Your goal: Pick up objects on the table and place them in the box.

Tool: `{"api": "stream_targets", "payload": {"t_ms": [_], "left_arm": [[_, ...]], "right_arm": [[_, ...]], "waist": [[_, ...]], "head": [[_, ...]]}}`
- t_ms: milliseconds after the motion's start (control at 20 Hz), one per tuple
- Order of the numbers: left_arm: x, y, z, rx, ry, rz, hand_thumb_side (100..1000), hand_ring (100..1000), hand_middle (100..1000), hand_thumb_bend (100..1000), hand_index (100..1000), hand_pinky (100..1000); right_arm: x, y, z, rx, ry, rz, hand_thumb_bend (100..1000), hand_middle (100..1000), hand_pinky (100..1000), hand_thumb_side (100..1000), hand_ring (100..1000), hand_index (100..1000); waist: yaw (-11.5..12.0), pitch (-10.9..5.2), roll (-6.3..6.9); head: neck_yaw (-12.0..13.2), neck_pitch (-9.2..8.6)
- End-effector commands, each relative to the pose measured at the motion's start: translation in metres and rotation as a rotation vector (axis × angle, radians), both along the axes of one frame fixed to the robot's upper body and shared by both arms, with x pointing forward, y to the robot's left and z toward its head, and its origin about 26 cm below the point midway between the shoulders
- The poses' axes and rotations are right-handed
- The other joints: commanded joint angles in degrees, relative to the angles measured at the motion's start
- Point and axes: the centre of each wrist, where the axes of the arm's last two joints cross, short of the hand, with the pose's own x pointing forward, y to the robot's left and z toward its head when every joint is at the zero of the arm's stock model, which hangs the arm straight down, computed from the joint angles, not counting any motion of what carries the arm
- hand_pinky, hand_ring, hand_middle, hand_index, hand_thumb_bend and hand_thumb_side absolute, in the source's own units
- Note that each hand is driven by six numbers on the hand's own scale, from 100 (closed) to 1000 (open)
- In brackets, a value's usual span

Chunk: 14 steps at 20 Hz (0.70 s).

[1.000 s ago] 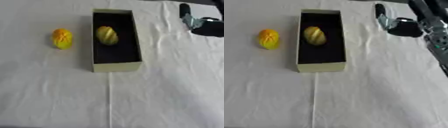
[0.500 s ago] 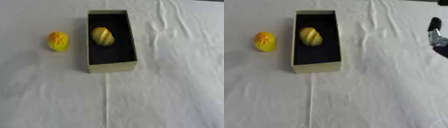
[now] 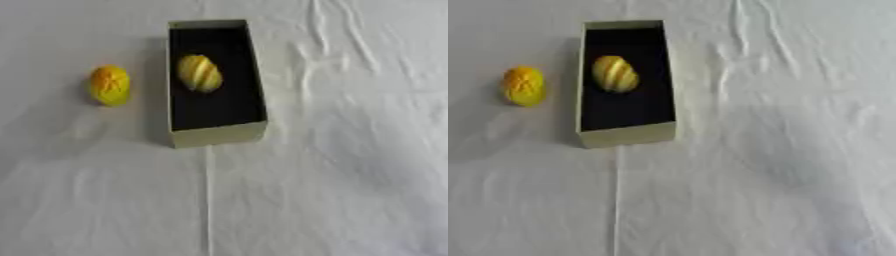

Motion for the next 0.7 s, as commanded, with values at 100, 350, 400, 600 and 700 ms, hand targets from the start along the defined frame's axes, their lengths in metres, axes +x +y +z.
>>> {"api": "stream_targets", "payload": {"t_ms": [100,350,400,600,700], "left_arm": [[0.010,0.012,0.012,0.099,0.003,0.102,255,899,831,118,906,868],[0.036,0.018,0.007,0.160,0.047,0.160,277,904,839,143,911,871],[0.041,0.018,0.006,0.172,0.055,0.167,276,906,841,149,912,873],[0.062,0.015,0.000,0.327,0.013,0.243,293,927,855,178,920,885],[0.071,0.014,-0.005,0.358,-0.006,0.258,302,936,859,182,921,890]], "right_arm": [[-0.003,0.007,-0.006,-0.012,-0.066,0.019,100,736,885,330,780,816],[-0.008,0.013,-0.019,0.012,-0.129,0.045,100,732,886,360,776,815],[-0.009,0.014,-0.021,0.017,-0.141,0.050,100,732,886,366,776,815],[-0.013,0.018,-0.031,0.041,-0.189,0.067,100,729,887,393,774,813],[-0.014,0.020,-0.033,0.048,-0.196,0.061,100,727,887,403,772,810]], "waist": [[-0.1,-1.33,0.20],[0.1,-1.51,0.12],[0.2,-1.54,0.10],[0.6,-1.70,-0.07],[0.6,-1.76,-0.14]], "head": [[0.8,-0.56],[1.1,-0.56],[1.1,-0.60],[0.7,-0.89],[0.6,-0.95]]}}
